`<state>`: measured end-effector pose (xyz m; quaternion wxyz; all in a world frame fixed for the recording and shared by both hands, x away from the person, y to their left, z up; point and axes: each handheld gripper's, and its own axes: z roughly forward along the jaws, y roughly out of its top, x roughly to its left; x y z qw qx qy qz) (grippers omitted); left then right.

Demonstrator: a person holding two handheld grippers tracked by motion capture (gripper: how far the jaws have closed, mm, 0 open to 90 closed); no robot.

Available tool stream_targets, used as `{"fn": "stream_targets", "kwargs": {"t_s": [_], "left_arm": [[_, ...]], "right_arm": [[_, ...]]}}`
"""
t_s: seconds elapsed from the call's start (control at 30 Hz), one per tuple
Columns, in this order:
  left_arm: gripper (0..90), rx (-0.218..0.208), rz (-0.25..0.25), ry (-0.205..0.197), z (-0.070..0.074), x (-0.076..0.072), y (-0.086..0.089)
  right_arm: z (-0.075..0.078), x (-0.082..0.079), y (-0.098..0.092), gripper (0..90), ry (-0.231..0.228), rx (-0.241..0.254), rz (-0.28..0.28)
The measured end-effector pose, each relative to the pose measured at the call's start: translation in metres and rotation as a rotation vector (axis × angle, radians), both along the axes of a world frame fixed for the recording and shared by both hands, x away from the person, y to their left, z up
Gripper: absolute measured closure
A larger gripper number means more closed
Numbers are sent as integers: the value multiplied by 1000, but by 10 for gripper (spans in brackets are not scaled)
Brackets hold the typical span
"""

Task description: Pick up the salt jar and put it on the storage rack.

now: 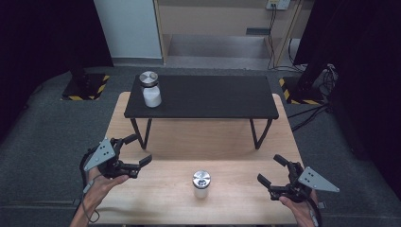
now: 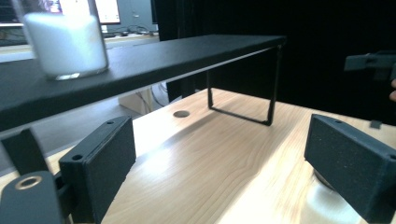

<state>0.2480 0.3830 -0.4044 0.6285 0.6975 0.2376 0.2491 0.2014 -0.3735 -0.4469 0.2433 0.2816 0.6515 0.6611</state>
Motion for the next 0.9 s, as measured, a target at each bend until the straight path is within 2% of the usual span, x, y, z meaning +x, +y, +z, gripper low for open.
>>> {"fn": "stream_targets", "kwargs": {"t_s": [0.17, 0.23, 0.43, 0.57, 0.73, 0.9], "left_arm": [[75, -11, 17, 6, -13, -5, 3], [76, -31, 22, 12, -19, -6, 4], [72, -58, 32, 28, -35, -9, 5], [62, -45, 34, 26, -36, -10, 4], [58, -56, 30, 25, -41, -13, 5], [56, -40, 23, 24, -42, -14, 7]], "right_arm": [[0, 0, 0, 55, -1, -1, -1], [0, 0, 0, 55, -1, -3, 0], [-1, 0, 0, 55, 0, -4, 3], [-1, 1, 0, 54, 1, -8, 5], [-1, 1, 0, 54, 2, -11, 7], [0, 1, 0, 54, 3, -14, 9]]}}
